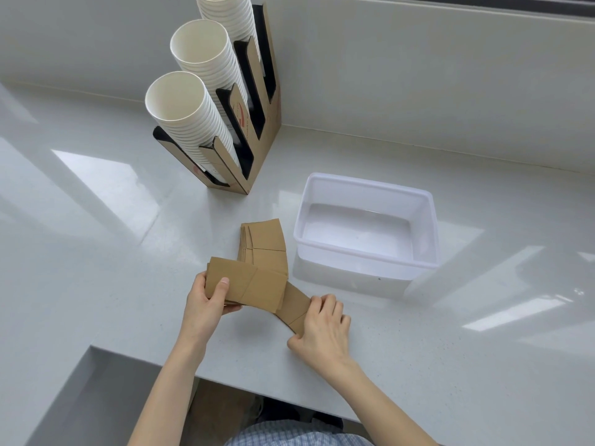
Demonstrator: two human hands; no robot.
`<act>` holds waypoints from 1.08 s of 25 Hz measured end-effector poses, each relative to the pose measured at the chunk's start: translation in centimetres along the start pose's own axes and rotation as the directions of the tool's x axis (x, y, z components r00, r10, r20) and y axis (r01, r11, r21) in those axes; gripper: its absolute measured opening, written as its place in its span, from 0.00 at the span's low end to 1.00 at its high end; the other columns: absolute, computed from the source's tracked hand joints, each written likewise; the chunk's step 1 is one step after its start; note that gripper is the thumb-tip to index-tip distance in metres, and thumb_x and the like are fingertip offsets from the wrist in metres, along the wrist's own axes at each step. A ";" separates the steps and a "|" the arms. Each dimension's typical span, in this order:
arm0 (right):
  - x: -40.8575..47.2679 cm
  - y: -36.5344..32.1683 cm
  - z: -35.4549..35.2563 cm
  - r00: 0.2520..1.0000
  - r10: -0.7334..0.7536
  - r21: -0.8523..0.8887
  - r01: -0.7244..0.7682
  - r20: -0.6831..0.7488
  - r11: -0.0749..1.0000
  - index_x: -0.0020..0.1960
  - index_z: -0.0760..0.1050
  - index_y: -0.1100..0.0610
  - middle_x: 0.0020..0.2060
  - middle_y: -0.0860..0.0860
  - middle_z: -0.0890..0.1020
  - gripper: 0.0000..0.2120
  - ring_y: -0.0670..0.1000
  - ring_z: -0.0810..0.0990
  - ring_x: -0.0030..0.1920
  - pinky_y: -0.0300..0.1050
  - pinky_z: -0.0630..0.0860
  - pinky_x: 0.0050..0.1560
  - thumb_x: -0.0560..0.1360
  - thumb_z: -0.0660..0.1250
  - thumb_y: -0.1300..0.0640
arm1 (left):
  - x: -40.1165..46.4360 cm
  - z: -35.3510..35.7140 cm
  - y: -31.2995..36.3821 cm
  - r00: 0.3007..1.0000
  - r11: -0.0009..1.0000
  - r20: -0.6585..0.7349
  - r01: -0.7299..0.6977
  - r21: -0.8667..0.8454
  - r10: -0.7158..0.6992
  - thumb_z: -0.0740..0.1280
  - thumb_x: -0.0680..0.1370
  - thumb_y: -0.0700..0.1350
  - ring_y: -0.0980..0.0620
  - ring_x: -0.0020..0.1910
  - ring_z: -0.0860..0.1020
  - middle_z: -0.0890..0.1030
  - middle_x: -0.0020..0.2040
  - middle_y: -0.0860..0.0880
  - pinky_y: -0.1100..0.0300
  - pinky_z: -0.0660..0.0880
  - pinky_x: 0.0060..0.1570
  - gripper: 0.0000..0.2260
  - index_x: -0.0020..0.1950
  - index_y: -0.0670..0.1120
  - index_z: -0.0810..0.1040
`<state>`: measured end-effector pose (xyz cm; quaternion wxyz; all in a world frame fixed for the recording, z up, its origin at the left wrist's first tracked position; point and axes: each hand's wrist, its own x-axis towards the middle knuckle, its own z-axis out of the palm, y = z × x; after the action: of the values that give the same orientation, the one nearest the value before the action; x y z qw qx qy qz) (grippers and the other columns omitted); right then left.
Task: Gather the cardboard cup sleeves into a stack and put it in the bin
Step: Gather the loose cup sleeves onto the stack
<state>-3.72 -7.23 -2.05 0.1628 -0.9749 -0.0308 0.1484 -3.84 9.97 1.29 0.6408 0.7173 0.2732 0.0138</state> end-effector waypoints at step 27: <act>-1.1 2.6 -6.0 0.959 -0.281 0.312 0.273 -0.018 0.910 0.70 0.58 0.53 0.63 0.52 0.61 0.29 0.52 0.63 0.63 0.41 0.60 0.64 0.71 0.63 0.57 | -2.0 5.2 1.3 0.943 0.991 0.328 0.096 -0.092 -0.061 0.51 0.80 0.45 0.54 0.47 0.76 0.74 0.50 0.50 0.63 0.81 0.38 0.10 0.55 0.48 0.71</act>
<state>-2.92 -11.63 2.88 0.3333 -0.9207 -0.1472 0.1399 -3.14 4.32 2.24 0.7145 0.6631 0.1913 -0.1152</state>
